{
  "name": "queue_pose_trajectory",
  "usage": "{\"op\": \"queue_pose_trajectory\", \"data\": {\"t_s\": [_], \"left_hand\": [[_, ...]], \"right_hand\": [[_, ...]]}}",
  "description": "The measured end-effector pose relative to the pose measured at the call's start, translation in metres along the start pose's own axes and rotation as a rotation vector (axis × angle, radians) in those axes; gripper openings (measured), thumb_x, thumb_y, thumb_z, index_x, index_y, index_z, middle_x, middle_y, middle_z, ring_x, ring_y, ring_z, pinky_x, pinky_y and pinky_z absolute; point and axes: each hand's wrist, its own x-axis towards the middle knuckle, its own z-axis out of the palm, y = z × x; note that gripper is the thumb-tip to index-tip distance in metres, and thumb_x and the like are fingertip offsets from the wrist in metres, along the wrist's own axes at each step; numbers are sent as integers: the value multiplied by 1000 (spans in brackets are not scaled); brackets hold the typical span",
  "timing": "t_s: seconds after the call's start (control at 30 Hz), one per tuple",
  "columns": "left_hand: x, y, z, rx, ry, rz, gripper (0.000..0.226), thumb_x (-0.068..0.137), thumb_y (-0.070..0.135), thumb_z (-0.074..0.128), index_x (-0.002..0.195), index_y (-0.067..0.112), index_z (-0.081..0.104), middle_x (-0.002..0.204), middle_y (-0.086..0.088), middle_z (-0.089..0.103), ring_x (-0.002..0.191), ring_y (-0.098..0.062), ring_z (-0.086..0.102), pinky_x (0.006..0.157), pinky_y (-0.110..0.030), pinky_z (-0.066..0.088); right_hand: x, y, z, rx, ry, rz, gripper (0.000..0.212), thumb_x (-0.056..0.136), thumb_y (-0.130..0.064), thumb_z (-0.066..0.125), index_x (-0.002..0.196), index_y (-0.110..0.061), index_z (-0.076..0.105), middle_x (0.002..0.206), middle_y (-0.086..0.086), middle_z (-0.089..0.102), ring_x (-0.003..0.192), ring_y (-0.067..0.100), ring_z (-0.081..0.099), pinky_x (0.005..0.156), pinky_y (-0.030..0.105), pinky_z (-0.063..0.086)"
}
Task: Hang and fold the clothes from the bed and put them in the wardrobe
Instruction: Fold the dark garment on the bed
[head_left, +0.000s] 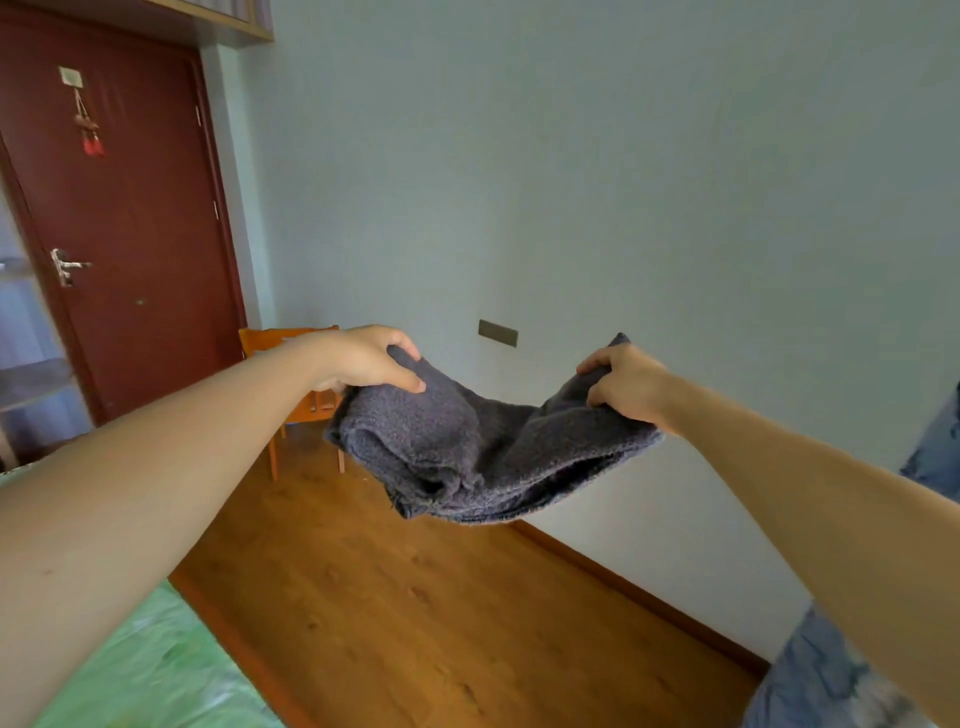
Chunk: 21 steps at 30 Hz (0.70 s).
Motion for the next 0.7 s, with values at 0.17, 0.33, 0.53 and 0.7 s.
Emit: {"op": "queue_pose_trajectory", "data": {"t_s": [0.17, 0.33, 0.53, 0.7], "left_hand": [[90, 3, -25, 12, 35, -42, 54, 80, 36, 84, 126, 33, 57, 135, -2, 47, 122, -28, 52, 100, -56, 50], [169, -1, -59, -16, 51, -106, 57, 82, 34, 83, 131, 32, 55, 131, -2, 49, 122, -29, 52, 99, -58, 50], [233, -30, -104, -21, 118, -203, 45, 82, 39, 80, 121, 38, 58, 124, 4, 57, 108, -21, 58, 74, -39, 57], [275, -83, -140, -29, 241, -316, 36, 80, 39, 81, 108, 41, 59, 116, 2, 61, 104, -27, 65, 77, -48, 61]], "right_hand": [[104, 13, -3, -8, 5, -48, 48, 87, -9, 65, 132, -26, 63, 133, 7, 57, 105, 21, 48, 92, 33, 42], [215, -1, 3, 25, -67, -125, 48, 87, -6, 62, 132, -22, 61, 133, 7, 57, 108, 22, 51, 88, 31, 42], [330, -38, 32, 71, -175, -217, 55, 87, -6, 61, 139, -21, 57, 144, 6, 53, 128, 26, 49, 101, 31, 42], [421, -84, 86, 102, -278, -357, 57, 89, -5, 58, 143, -20, 53, 148, 6, 50, 132, 26, 48, 98, 27, 40]]}}
